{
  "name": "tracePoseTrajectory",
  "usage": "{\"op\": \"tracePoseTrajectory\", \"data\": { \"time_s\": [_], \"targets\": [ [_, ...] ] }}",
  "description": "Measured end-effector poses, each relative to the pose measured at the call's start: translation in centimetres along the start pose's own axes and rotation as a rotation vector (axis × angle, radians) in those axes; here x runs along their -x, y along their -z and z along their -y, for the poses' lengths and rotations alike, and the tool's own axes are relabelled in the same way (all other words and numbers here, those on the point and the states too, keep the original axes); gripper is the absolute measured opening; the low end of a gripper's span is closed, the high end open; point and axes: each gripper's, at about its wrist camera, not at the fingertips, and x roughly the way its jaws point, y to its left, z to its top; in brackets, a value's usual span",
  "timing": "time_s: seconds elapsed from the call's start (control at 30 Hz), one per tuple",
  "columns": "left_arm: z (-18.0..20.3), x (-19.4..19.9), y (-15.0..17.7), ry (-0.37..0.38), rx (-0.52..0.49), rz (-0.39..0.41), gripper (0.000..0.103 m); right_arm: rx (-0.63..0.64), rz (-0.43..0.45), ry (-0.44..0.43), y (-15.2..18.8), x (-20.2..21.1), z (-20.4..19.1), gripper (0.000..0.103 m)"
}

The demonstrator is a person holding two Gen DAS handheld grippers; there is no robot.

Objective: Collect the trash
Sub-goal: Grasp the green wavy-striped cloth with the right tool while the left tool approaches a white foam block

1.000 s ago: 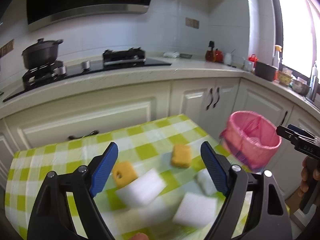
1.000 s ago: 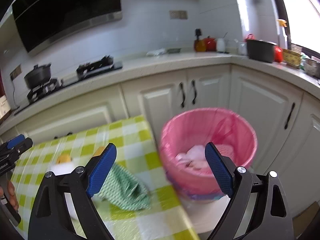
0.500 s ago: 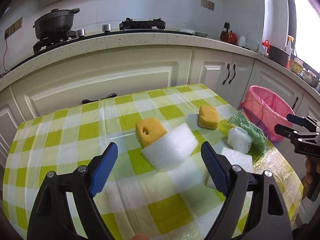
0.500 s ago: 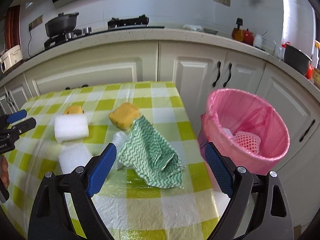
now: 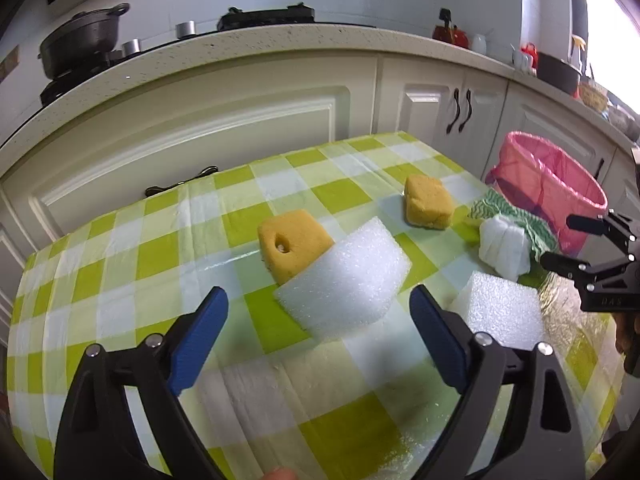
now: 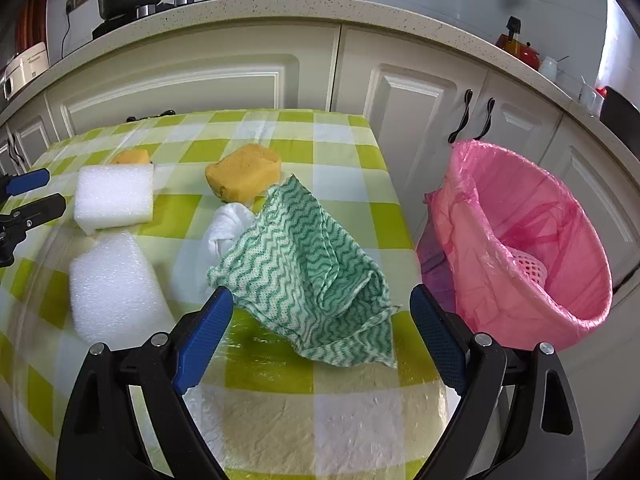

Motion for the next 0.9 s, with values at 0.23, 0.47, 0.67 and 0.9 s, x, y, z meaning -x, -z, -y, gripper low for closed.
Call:
{"op": "tracePoseTrajectory", "data": {
  "time_s": [0.23,0.47,0.67,0.9],
  "targets": [
    [1.0,-2.2,-0.3,-0.005,-0.085,-0.047,0.093,0.041,-0.034,0.002,-0.4,-1.9,0.1,0.085],
    [1.2,-3.5,-0.7,-0.007,-0.134,-0.065,0.093,0.05,-0.069,-0.023,-0.4,-3.4,0.4,0.085],
    [1.8,-4.4,-0.6,0.004,-0.172,-0.09,0.079,0.055,-0.096,-0.041,0.1,-3.9,0.7,0.057],
    [1.7,-3.9,-0.4,0.03,-0.138,-0.09,0.059,0.027,-0.096,-0.058,0.6,-3.4,1.1,0.024]
  ]
}}
